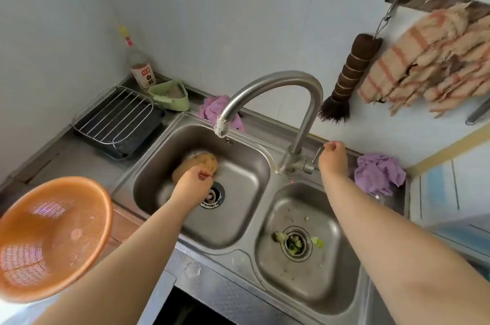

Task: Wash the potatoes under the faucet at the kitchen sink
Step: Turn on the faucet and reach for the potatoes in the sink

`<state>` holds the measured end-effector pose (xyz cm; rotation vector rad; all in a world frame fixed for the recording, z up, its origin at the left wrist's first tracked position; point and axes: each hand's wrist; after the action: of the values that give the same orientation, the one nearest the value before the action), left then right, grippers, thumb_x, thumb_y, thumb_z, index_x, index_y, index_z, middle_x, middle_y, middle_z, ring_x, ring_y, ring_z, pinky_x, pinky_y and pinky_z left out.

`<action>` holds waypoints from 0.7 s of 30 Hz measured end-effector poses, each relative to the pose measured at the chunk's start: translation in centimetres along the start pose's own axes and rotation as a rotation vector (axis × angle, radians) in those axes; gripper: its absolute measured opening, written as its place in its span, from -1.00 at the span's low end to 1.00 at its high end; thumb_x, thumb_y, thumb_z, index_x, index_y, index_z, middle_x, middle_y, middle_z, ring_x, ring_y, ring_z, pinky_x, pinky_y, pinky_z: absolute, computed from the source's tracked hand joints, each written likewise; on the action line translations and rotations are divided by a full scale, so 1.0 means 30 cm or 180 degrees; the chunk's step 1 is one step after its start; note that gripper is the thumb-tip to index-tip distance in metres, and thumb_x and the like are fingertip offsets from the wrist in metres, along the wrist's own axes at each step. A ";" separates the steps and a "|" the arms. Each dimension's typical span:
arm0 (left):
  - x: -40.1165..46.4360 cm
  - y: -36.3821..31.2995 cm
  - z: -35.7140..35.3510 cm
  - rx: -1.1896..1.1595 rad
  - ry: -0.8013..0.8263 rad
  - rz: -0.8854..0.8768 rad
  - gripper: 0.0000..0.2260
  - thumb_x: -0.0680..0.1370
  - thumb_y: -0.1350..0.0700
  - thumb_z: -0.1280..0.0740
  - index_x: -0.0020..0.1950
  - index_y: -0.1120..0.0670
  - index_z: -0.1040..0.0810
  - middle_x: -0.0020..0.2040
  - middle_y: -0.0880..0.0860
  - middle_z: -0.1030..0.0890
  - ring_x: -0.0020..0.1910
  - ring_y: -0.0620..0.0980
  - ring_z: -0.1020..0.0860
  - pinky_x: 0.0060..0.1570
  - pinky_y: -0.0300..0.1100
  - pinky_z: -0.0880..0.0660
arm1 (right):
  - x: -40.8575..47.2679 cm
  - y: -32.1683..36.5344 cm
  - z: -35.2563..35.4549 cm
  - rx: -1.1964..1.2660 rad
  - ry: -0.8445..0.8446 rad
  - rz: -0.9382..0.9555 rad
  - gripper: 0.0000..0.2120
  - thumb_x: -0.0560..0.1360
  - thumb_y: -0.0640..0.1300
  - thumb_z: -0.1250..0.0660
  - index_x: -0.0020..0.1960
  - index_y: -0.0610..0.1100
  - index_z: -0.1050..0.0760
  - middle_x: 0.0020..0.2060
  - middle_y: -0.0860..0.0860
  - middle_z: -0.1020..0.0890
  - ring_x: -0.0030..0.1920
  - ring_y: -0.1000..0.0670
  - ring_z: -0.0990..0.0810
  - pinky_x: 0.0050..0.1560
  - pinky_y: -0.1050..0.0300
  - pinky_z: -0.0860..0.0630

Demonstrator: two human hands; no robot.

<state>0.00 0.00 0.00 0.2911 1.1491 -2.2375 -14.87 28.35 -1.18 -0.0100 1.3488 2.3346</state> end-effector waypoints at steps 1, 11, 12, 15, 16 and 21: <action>0.004 0.003 -0.011 0.0012 0.0006 0.0040 -0.89 0.61 0.18 -0.30 0.12 0.08 -0.55 -0.03 0.03 -0.55 -0.09 0.03 -0.50 -0.07 -0.19 -0.35 | 0.025 0.003 -0.017 -0.0063 0.0123 0.0007 -0.79 0.66 -0.18 -0.01 0.09 -0.15 -0.41 -0.06 -0.10 -0.54 -0.13 -0.11 -0.46 -0.27 0.15 -0.28; 0.041 0.044 -0.095 -0.0073 -0.0149 0.0365 -0.89 0.60 0.16 -0.30 0.10 0.03 -0.56 -0.10 0.01 -0.58 -0.13 0.02 -0.55 -0.31 -0.22 -0.39 | 0.196 -0.055 -0.128 -0.0233 0.0560 -0.0081 -0.81 0.63 -0.17 -0.04 -0.05 -0.12 -0.41 -0.13 -0.15 -0.53 -0.16 -0.13 -0.50 -0.13 0.02 -0.41; 0.039 0.040 -0.100 -0.0061 -0.0143 0.0367 -0.89 0.60 0.16 -0.29 0.10 0.03 -0.56 -0.11 0.00 -0.58 -0.15 0.01 -0.55 -0.32 -0.25 -0.38 | 0.196 -0.059 -0.132 -0.0202 0.0541 -0.0067 -0.81 0.63 -0.17 -0.04 -0.05 -0.12 -0.41 -0.14 -0.15 -0.53 -0.15 -0.13 -0.49 -0.12 0.02 -0.41; 0.040 0.031 -0.110 -0.0084 -0.0122 0.0381 -0.89 0.61 0.16 -0.29 0.10 0.02 -0.54 -0.18 -0.03 -0.56 -0.22 -0.05 -0.53 -0.35 -0.26 -0.35 | 0.200 -0.074 -0.133 -0.0077 0.0542 -0.0081 -0.82 0.63 -0.18 -0.03 -0.03 -0.12 -0.40 -0.20 -0.11 -0.50 -0.23 -0.11 -0.46 -0.27 0.12 -0.38; 0.042 0.032 -0.111 -0.0060 -0.0113 0.0389 -0.90 0.61 0.16 -0.28 0.09 0.01 -0.53 -0.20 -0.04 -0.55 -0.24 -0.08 -0.52 -0.36 -0.26 -0.34 | 0.201 -0.078 -0.132 -0.0031 0.0562 -0.0100 -0.82 0.63 -0.18 -0.03 -0.03 -0.12 -0.39 -0.19 -0.11 -0.49 -0.26 -0.10 -0.45 -0.32 0.15 -0.34; 0.044 0.034 -0.114 0.0006 -0.0048 0.0381 -0.92 0.62 0.14 -0.28 0.09 0.00 -0.51 -0.14 -0.01 -0.56 -0.20 -0.03 -0.56 -0.36 -0.26 -0.35 | 0.207 -0.108 -0.120 0.0204 0.0567 -0.0110 -0.84 0.64 -0.18 -0.03 0.01 -0.13 -0.39 -0.26 -0.06 -0.46 -0.34 -0.02 -0.40 -0.36 0.14 -0.30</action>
<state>-0.69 1.71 -3.33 0.3344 1.0928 -2.1330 -20.00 29.05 -7.11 -0.2250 1.4949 2.3055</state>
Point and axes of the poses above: each hand's wrist, its own x-axis towards the middle knuckle, its own z-axis out of the back of the hand, y = z × x
